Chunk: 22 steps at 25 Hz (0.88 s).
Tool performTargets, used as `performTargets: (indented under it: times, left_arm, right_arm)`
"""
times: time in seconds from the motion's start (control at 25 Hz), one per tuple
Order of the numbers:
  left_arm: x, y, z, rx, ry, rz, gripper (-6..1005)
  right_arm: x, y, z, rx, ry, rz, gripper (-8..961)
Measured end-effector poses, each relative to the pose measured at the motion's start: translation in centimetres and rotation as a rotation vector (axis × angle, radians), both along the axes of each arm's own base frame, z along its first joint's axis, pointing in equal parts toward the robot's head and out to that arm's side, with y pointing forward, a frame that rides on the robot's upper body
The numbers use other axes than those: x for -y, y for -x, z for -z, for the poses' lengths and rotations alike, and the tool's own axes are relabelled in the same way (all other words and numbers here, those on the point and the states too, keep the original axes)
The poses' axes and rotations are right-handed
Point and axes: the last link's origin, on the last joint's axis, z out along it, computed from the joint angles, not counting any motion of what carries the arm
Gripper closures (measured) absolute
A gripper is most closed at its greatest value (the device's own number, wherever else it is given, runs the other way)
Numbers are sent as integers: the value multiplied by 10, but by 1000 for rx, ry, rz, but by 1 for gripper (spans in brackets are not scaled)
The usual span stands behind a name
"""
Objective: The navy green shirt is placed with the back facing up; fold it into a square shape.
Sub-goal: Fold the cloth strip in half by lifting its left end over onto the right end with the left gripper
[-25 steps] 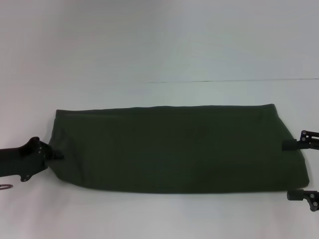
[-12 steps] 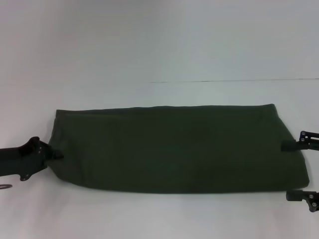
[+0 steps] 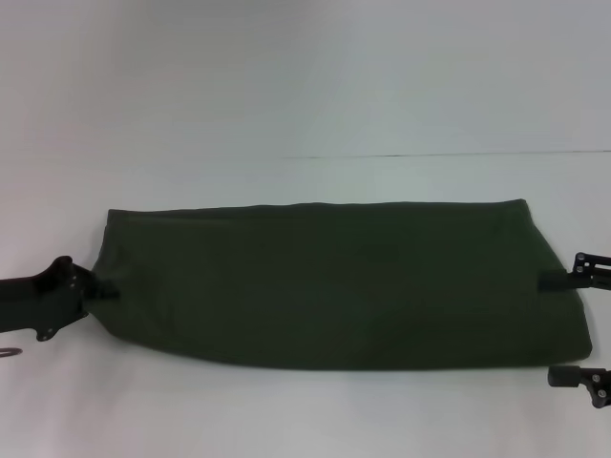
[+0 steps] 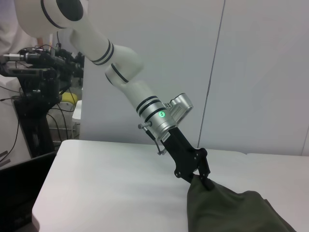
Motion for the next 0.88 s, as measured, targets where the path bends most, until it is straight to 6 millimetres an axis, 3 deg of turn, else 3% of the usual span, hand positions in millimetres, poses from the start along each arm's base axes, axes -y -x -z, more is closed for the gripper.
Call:
performTargets:
  times: [0.64,0.88]
  left_arm:
    - [9,13,-13,-29,-16,-18,955]
    - [12,17,-31,-48,-33,-11,955]
  right_arm:
    - [1,-1,0,-1,-3,5,23]
    - [2,-3,-2,3,-4,13,23]
